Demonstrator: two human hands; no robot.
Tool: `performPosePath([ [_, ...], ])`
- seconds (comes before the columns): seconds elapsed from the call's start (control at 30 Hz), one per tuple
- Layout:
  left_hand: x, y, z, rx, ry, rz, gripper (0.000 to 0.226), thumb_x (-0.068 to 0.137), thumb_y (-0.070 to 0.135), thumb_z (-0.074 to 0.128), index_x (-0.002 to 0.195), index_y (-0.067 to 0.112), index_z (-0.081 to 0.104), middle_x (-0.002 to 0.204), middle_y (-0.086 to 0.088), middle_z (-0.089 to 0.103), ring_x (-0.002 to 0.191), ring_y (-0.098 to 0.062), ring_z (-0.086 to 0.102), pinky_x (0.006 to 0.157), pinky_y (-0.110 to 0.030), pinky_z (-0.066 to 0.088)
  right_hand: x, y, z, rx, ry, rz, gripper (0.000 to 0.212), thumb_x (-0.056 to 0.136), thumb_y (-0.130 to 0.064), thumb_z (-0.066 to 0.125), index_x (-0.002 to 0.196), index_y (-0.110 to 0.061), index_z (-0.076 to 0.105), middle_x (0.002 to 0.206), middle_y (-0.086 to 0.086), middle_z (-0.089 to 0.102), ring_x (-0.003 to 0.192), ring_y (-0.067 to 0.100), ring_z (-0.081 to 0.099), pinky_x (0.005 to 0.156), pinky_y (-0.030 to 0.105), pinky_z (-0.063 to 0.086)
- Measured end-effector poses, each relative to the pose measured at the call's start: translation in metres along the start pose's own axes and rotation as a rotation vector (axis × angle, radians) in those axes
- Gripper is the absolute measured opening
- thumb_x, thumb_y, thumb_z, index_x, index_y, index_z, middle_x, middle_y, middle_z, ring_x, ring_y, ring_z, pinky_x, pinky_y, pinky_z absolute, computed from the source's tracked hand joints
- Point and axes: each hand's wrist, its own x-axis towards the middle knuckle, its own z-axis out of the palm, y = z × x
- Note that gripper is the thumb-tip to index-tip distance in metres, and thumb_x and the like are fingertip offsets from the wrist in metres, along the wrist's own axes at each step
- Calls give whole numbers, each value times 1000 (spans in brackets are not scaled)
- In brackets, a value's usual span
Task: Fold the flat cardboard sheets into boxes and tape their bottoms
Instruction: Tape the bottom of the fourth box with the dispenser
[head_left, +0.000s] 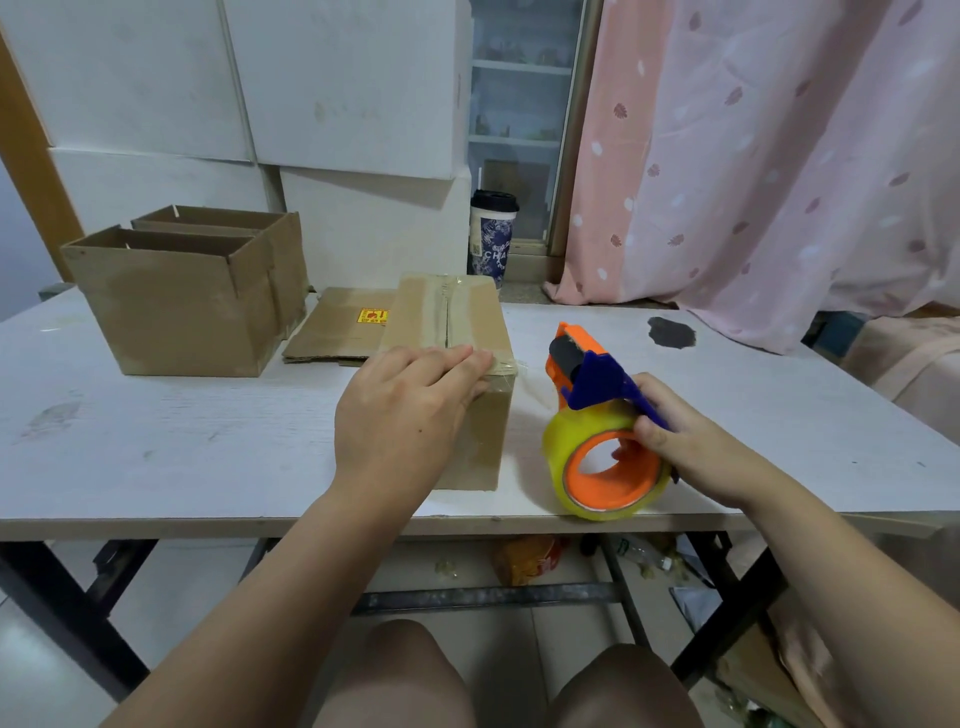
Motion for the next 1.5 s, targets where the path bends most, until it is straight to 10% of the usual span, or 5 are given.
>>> performPosePath([
  [0.2, -1, -1, 0, -22, 0, 13, 22, 87, 24, 59, 99, 15, 76, 93, -2, 74, 74, -24, 68, 68, -31, 53, -3, 10, 13, 39, 62, -29, 75, 64, -79, 62, 117, -29, 45, 113, 5, 58, 98, 37, 60, 83, 54, 49],
  [0.47, 1, 2, -1, 10, 1, -2, 17, 80, 16, 75, 96, 15, 76, 90, -1, 74, 72, -23, 68, 67, -28, 52, 3, -3, 19, -120, 419, -121, 58, 61, -72, 62, 106, -39, 43, 94, -31, 55, 80, -4, 54, 64, 8, 41],
  [0.77, 0, 2, -3, 12, 1, 15, 16, 83, 18, 69, 97, 14, 76, 92, -1, 74, 72, -24, 68, 68, -29, 51, -11, -1, 3, -100, 305, -144, 60, 62, -66, 64, 110, -37, 46, 86, -26, 59, 73, -4, 53, 61, 7, 40],
  [1.03, 1, 2, -2, 14, 2, 11, 17, 82, 17, 72, 98, 14, 76, 92, -2, 74, 73, -24, 68, 69, -30, 52, -8, -13, -7, -440, 130, -125, 76, 60, -76, 60, 127, -74, 23, 122, -34, 47, 105, -6, 50, 84, 11, 40],
  [1.5, 3, 2, -4, 45, 23, 47, 14, 83, 18, 70, 95, 15, 77, 90, 0, 74, 72, -21, 69, 66, -25, 51, -9, -20, -22, -238, 90, -76, 72, 60, -52, 77, 120, -71, 43, 120, -41, 53, 109, -9, 53, 81, 2, 39],
])
